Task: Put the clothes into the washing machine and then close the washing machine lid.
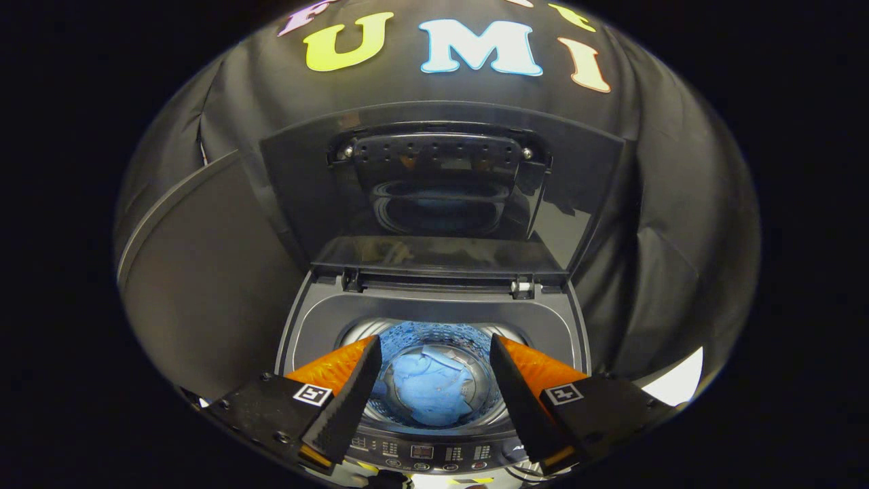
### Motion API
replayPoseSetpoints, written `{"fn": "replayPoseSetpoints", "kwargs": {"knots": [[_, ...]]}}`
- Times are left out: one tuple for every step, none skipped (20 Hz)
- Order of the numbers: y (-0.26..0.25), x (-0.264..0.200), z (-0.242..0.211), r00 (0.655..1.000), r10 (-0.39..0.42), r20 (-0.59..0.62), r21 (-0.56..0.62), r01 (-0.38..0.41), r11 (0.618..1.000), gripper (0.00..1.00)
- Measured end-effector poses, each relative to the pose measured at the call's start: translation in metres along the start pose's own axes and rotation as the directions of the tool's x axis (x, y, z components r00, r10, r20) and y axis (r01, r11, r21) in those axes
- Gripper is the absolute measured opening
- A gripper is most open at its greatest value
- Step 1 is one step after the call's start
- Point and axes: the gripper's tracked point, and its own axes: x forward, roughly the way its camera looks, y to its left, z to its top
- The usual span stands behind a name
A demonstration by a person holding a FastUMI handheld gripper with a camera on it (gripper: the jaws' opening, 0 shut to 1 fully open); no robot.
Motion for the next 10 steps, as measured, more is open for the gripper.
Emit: {"fn": "replayPoseSetpoints", "kwargs": {"knots": [[0.0, -0.001, -0.001, 1.0, 0.001, 0.0, 0.0, -0.001, 1.0, 0.98], [0.0, -0.003, -0.001, 1.0, 0.001, 0.003, 0.0, -0.001, 1.0, 0.98], [0.0, -0.005, 0.001, 1.0, 0.001, 0.011, -0.001, -0.001, 1.0, 0.98], [0.0, -0.009, 0.005, 1.0, 0.002, 0.025, 0.0, -0.002, 1.0, 0.98], [0.0, -0.012, 0.009, 0.999, 0.005, 0.043, 0.004, -0.005, 1.0, 0.98], [0.0, -0.018, 0.015, 0.998, 0.006, 0.064, 0.008, -0.007, 1.0, 0.98], [-0.001, -0.022, 0.02, 0.996, 0.007, 0.085, 0.014, -0.009, 1.0, 0.98], [0.0, -0.027, 0.026, 0.994, 0.017, 0.104, 0.02, -0.02, 1.0, 0.98], [0.001, -0.03, 0.032, 0.992, 0.026, 0.124, 0.024, -0.029, 0.999, 0.98], [0.001, -0.035, 0.039, 0.989, 0.028, 0.146, 0.024, -0.032, 0.999, 0.98]]}}
